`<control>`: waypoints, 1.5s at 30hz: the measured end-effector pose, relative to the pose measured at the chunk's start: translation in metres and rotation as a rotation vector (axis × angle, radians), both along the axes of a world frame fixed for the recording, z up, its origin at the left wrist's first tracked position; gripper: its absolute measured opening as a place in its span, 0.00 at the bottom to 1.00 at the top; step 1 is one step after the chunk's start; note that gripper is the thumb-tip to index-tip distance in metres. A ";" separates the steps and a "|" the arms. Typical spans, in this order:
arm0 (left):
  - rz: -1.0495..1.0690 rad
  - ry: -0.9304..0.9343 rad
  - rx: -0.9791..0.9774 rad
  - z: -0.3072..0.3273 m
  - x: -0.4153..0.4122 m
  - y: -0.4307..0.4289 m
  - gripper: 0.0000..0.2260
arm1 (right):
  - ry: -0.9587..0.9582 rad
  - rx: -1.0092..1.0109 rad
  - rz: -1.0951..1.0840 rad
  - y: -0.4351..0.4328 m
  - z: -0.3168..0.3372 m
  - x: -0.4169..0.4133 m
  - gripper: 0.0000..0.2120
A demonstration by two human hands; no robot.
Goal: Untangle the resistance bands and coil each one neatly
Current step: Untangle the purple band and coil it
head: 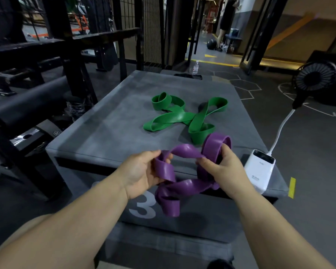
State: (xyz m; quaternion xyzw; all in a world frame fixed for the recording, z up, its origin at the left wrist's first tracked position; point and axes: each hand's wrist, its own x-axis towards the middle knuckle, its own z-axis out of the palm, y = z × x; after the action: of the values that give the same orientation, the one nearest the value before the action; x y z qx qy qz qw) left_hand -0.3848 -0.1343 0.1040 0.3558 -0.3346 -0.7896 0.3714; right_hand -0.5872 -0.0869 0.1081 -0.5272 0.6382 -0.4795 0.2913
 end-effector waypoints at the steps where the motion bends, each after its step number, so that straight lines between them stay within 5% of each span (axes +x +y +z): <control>1: 0.007 0.065 0.011 0.002 0.002 -0.001 0.12 | 0.063 0.004 0.020 0.001 -0.001 0.000 0.10; 10: -0.233 0.124 -0.137 0.009 0.010 0.001 0.11 | 0.312 0.059 0.225 0.005 -0.007 0.010 0.12; 14: -0.094 0.015 0.031 0.010 0.010 -0.004 0.11 | 0.341 0.062 0.192 0.004 -0.006 0.012 0.10; 18: -0.042 -0.501 -0.139 0.001 0.002 -0.001 0.07 | 0.129 0.096 0.087 0.003 -0.004 0.012 0.08; 20: -0.051 -0.723 -0.332 -0.007 -0.002 0.001 0.16 | -0.060 0.102 0.054 0.003 0.000 0.013 0.06; 27: -0.107 -0.475 -0.691 -0.007 0.002 0.002 0.31 | -0.324 0.111 0.087 0.003 0.002 0.018 0.03; 31: -0.212 -0.590 -0.695 -0.007 0.003 0.003 0.18 | -0.319 0.114 0.085 0.003 0.002 0.016 0.06; 35: -0.185 -0.487 -0.642 -0.005 0.000 0.008 0.08 | -0.244 0.144 0.114 0.004 -0.001 0.014 0.04; 45: 0.008 -0.308 -0.514 0.005 -0.006 0.012 0.11 | -0.192 0.250 0.340 0.006 -0.004 0.021 0.13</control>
State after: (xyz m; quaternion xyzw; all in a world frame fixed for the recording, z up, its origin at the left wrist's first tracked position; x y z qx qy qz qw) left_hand -0.3907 -0.1220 0.1088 0.3669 -0.5745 -0.6144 0.3974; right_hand -0.5659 -0.0807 0.1045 -0.5389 0.5641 -0.3885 0.4904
